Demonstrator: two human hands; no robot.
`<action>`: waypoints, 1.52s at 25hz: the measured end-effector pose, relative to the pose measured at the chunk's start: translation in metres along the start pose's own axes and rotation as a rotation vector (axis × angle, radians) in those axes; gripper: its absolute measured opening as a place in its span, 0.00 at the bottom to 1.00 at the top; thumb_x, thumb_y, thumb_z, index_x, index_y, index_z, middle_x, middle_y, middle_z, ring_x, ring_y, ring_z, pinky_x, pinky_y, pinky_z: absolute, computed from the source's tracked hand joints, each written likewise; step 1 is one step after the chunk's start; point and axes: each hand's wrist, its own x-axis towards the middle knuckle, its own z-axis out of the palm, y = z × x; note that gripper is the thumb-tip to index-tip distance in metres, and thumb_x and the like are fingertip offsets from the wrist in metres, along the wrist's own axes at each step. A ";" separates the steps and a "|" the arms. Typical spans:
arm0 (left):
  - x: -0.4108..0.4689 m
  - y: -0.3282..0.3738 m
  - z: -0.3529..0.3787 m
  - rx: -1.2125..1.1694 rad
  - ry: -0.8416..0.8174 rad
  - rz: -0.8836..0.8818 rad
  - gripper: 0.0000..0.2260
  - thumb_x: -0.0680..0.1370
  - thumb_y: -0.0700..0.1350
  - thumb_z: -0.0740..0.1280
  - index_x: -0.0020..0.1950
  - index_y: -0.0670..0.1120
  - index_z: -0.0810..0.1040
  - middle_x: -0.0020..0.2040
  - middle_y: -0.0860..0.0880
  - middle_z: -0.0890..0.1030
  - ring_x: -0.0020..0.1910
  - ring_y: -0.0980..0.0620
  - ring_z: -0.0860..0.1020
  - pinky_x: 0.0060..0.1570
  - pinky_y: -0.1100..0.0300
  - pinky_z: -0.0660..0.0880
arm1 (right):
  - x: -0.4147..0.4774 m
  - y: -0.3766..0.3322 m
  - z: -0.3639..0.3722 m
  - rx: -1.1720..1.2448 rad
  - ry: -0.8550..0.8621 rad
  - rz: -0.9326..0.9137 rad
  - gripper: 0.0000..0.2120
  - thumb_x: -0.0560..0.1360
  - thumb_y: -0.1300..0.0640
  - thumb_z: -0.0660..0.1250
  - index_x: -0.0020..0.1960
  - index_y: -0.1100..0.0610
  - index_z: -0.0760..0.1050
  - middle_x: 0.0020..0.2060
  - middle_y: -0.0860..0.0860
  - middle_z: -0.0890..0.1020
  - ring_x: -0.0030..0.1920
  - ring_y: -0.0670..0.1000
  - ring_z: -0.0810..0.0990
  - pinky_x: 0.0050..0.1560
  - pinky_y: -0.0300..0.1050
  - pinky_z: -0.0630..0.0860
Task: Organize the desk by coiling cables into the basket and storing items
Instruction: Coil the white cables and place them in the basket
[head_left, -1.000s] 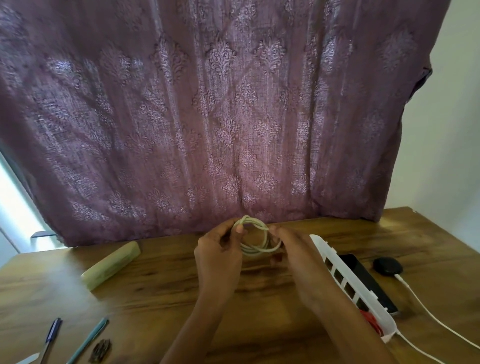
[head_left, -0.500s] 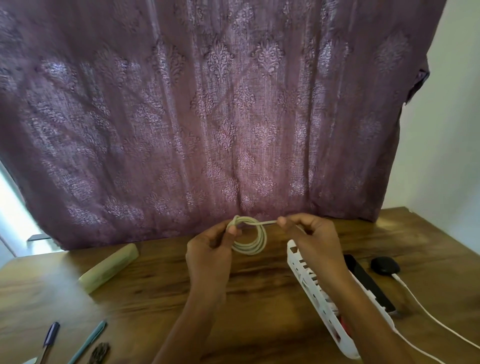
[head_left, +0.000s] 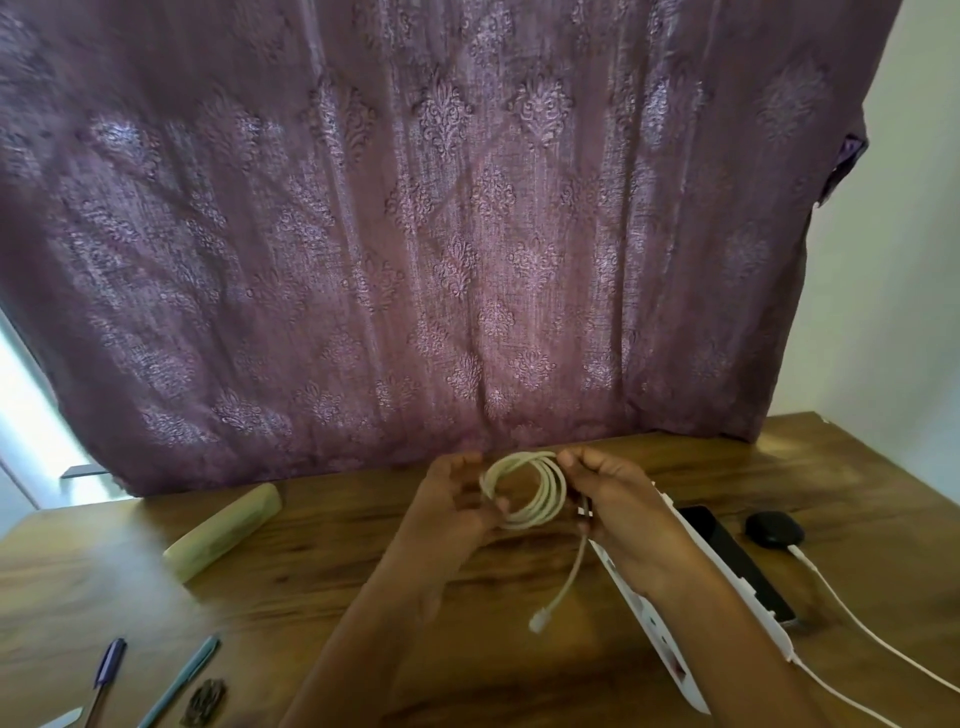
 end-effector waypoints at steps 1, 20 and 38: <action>0.001 0.002 -0.001 0.118 -0.037 0.027 0.22 0.72 0.32 0.68 0.61 0.47 0.66 0.54 0.48 0.78 0.49 0.54 0.79 0.41 0.66 0.78 | -0.001 0.000 0.001 -0.030 -0.012 -0.010 0.11 0.79 0.57 0.59 0.46 0.58 0.79 0.34 0.47 0.83 0.33 0.43 0.77 0.36 0.40 0.70; 0.009 0.002 0.010 -0.013 0.114 0.151 0.07 0.75 0.37 0.66 0.47 0.45 0.83 0.37 0.49 0.85 0.36 0.58 0.82 0.35 0.70 0.75 | 0.001 0.011 0.008 -0.344 0.186 -0.299 0.23 0.74 0.42 0.61 0.43 0.62 0.80 0.37 0.57 0.84 0.39 0.53 0.82 0.46 0.51 0.78; 0.014 -0.006 0.012 0.095 0.195 0.219 0.08 0.76 0.41 0.67 0.44 0.53 0.83 0.41 0.52 0.85 0.44 0.56 0.83 0.46 0.61 0.78 | -0.003 0.014 0.008 0.655 -0.220 0.089 0.20 0.61 0.64 0.76 0.50 0.66 0.75 0.43 0.60 0.84 0.45 0.56 0.84 0.42 0.49 0.82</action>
